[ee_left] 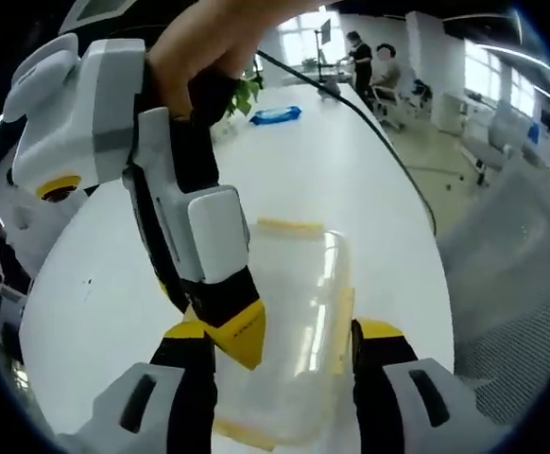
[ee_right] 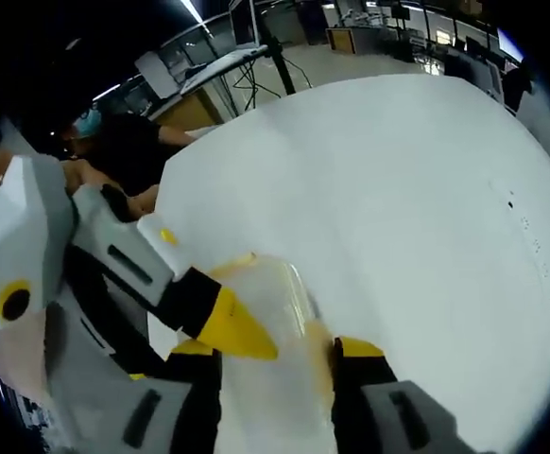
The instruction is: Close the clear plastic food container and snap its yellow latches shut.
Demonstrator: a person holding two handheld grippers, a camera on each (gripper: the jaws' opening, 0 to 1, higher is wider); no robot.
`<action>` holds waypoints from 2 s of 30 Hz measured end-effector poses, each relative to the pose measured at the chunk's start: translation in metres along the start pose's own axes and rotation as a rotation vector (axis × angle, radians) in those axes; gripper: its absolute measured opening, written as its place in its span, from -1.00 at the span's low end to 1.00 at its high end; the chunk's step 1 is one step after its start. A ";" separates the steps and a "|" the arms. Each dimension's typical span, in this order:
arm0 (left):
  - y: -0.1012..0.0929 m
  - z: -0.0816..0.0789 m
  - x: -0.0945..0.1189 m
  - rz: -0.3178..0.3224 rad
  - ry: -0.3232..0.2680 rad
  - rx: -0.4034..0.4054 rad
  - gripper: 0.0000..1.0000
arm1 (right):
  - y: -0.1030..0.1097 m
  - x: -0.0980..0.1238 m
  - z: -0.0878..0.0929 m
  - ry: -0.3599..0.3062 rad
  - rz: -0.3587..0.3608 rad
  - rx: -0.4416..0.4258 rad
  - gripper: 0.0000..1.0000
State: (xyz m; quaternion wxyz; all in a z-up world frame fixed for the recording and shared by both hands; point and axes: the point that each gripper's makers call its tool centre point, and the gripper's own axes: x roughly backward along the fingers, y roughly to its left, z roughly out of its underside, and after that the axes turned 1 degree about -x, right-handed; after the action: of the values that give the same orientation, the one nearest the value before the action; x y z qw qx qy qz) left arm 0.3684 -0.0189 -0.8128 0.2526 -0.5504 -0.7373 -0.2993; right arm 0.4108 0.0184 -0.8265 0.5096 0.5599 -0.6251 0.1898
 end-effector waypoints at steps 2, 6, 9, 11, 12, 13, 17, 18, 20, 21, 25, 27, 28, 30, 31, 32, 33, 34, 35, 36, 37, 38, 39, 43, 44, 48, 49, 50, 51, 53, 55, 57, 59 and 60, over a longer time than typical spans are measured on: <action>0.002 0.001 0.000 -0.035 0.009 0.027 0.14 | -0.001 0.000 -0.001 -0.002 0.004 -0.015 -0.12; 0.002 0.005 -0.001 -0.129 0.022 0.081 0.14 | 0.000 0.000 0.000 -0.007 0.012 -0.011 -0.11; 0.000 0.005 0.000 -0.142 0.002 0.058 0.13 | 0.002 0.000 0.000 -0.019 0.014 -0.006 -0.12; -0.003 0.004 -0.001 -0.137 -0.012 0.064 0.12 | 0.005 0.000 0.004 0.021 0.004 0.002 -0.13; -0.005 0.003 -0.001 -0.135 -0.019 0.065 0.11 | 0.005 0.000 0.006 0.033 -0.004 0.002 -0.13; -0.006 0.002 -0.001 -0.135 -0.023 0.064 0.11 | 0.007 0.000 0.008 0.052 -0.019 0.001 -0.14; -0.003 0.001 -0.002 -0.149 -0.023 0.085 0.10 | 0.004 0.000 0.007 0.042 -0.023 0.008 -0.14; -0.003 0.001 -0.002 -0.148 -0.023 0.088 0.10 | 0.004 0.000 0.007 0.043 -0.023 0.007 -0.14; -0.002 0.001 -0.002 -0.147 -0.028 0.083 0.10 | 0.004 0.000 0.007 0.047 -0.031 0.005 -0.15; -0.002 0.001 -0.003 -0.142 -0.028 0.077 0.11 | 0.004 0.000 0.007 0.050 -0.039 0.002 -0.15; 0.001 0.002 -0.006 -0.141 -0.020 0.053 0.15 | 0.002 -0.001 0.007 0.061 -0.093 -0.013 -0.19; 0.001 0.002 -0.006 -0.137 -0.019 0.058 0.15 | 0.002 -0.003 0.007 0.057 -0.107 -0.011 -0.19; 0.001 0.002 -0.006 -0.135 -0.022 0.055 0.15 | 0.002 -0.002 0.007 0.049 -0.117 -0.014 -0.19; 0.001 0.002 -0.006 -0.129 -0.025 0.049 0.16 | 0.002 -0.003 0.006 0.047 -0.125 -0.017 -0.19; 0.001 0.002 -0.006 -0.127 -0.028 0.049 0.16 | 0.002 -0.003 0.007 0.044 -0.134 -0.021 -0.19; 0.002 0.002 -0.006 -0.125 -0.029 0.049 0.17 | 0.002 -0.003 0.006 0.039 -0.142 -0.027 -0.19; 0.001 0.001 -0.008 -0.118 -0.032 0.047 0.18 | 0.005 -0.005 0.006 0.025 -0.185 -0.045 -0.20; 0.001 0.000 -0.006 -0.119 -0.032 0.043 0.19 | 0.000 -0.005 0.009 0.023 -0.156 -0.084 -0.19; -0.002 0.001 -0.004 -0.108 -0.028 0.053 0.19 | 0.002 -0.006 0.006 -0.011 -0.178 -0.101 -0.19; -0.002 0.002 -0.004 -0.106 -0.021 0.054 0.19 | 0.002 -0.005 0.008 -0.003 -0.175 -0.089 -0.18; -0.003 0.002 -0.004 -0.104 -0.021 0.052 0.20 | 0.004 -0.005 0.007 -0.002 -0.172 -0.080 -0.18; -0.003 0.002 -0.004 -0.103 -0.022 0.050 0.20 | 0.004 -0.005 0.007 -0.004 -0.170 -0.075 -0.18; -0.002 0.002 -0.004 -0.102 -0.024 0.051 0.20 | 0.005 -0.005 0.007 -0.012 -0.166 -0.081 -0.17; -0.001 0.001 -0.006 -0.099 -0.024 0.051 0.20 | 0.004 -0.006 0.006 -0.051 -0.142 -0.076 -0.12; -0.001 0.001 -0.006 -0.096 -0.025 0.049 0.20 | 0.005 -0.007 0.004 -0.069 -0.128 -0.086 -0.09; 0.000 0.000 -0.007 -0.088 -0.029 0.043 0.21 | 0.005 -0.007 0.003 -0.095 -0.105 -0.086 -0.03; 0.000 0.000 -0.007 -0.081 -0.032 0.034 0.21 | 0.005 -0.008 0.003 -0.099 -0.102 -0.088 -0.02; 0.000 0.000 -0.007 -0.072 -0.037 0.028 0.22 | 0.004 -0.008 0.003 -0.102 -0.099 -0.095 0.00; -0.001 0.000 -0.006 -0.045 -0.037 0.012 0.21 | 0.005 -0.008 0.003 -0.106 -0.097 -0.123 0.02; -0.001 0.000 -0.006 -0.038 -0.042 0.007 0.22 | 0.005 -0.011 0.005 -0.104 -0.087 -0.164 0.11; -0.002 0.000 -0.006 -0.038 -0.039 0.004 0.22 | 0.004 -0.014 0.006 -0.097 -0.072 -0.183 0.22; -0.002 0.000 -0.007 -0.042 -0.037 0.005 0.22 | -0.001 -0.015 0.007 -0.096 -0.036 -0.202 0.43; -0.002 -0.001 -0.007 -0.052 -0.050 0.023 0.24 | -0.001 -0.016 0.007 -0.110 -0.025 -0.199 0.51; -0.002 -0.003 -0.006 -0.050 -0.063 0.046 0.25 | 0.000 -0.015 0.007 -0.114 -0.027 -0.209 0.50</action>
State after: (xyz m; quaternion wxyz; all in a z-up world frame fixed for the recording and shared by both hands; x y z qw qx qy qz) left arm 0.3687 -0.0255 -0.8157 0.2341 -0.5351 -0.7651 -0.2712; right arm 0.4058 0.0201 -0.8422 0.5313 0.5221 -0.6618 0.0846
